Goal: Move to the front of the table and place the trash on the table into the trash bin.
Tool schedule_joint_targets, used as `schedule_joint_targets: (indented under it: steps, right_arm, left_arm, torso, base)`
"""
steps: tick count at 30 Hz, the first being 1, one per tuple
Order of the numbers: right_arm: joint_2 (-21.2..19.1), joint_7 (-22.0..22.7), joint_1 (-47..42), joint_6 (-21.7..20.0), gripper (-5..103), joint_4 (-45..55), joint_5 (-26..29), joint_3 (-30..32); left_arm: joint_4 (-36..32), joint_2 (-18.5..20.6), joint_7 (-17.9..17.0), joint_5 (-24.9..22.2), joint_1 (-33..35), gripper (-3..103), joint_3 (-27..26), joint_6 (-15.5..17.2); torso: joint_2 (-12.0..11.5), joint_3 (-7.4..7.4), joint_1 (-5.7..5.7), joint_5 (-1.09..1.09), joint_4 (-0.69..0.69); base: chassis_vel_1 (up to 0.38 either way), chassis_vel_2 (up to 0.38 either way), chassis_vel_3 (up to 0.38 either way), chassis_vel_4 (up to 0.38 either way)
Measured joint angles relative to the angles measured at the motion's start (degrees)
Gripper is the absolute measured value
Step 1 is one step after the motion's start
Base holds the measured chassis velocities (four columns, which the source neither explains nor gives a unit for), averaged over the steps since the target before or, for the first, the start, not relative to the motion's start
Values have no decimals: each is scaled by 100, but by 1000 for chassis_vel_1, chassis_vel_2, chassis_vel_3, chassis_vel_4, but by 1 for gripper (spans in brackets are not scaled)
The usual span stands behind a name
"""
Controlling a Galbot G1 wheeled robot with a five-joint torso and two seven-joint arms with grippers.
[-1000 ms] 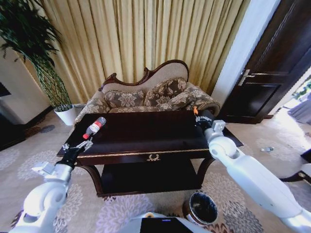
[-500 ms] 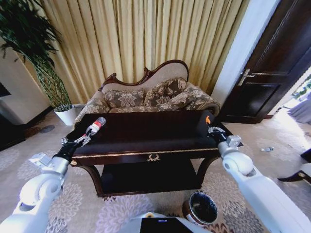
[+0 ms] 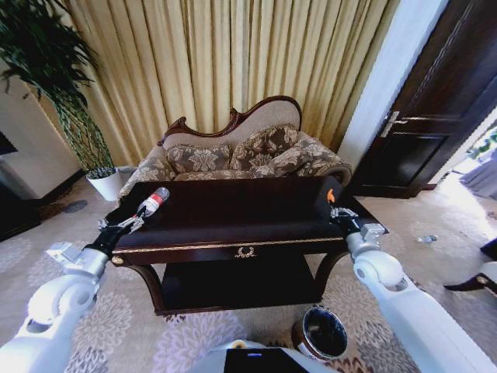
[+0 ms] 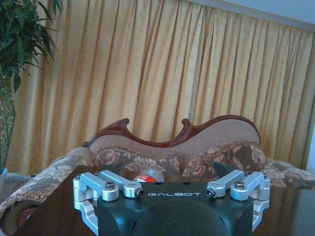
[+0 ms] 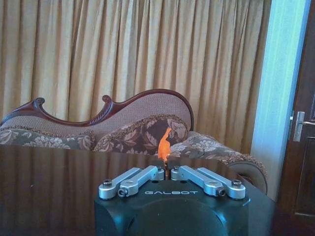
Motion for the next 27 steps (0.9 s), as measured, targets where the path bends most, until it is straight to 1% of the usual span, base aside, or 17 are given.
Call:
schedule_joint_targets:
  steps: [8, 13, 18, 19, 21, 27]
  right_arm:
    - [11, 118, 23, -78, 2, 51, -4, -73]
    - [11, 134, 2, -73, 2, 53, -5, -77]
    - [19, 134, -30, -30, 2, 53, -30, -78]
    - [36, 134, -37, 2, 2, 49, -49, -100]
    - [54, 131, -41, 35, 2, 42, -76, -119]
    - [173, 88, -189, 106, 2, -34, -131, -149]
  left_arm:
    - [-39, -63, -1, 20, 14, 100, -16, -18]
    - [-76, -130, -1, 62, 47, 100, -3, -22]
    - [-88, -162, 0, 94, 57, 100, 7, -30]
    - [-93, -167, 1, 104, 57, 100, 12, -32]
    - [-104, -174, 1, 109, 57, 100, 15, -33]
    - [-134, -239, 13, 134, 88, 100, 18, -37]
  torso:
    - [0, 1, 1, 0, 1]
    - [0, 0, -1, 0, 1]
    - [2, -1, -3, 0, 0]
    - [2, -1, -3, 1, -2]
    - [2, -1, -4, 1, 0]
    - [0, 0, -1, -1, 2]
  base:
    - [90, -86, -88, 80]
    - [191, -187, -177, 199]
    - [181, -189, -193, 182]
    - [144, -182, -127, 124]
    - [87, -116, -127, 86]
    - [33, -19, -15, 21]
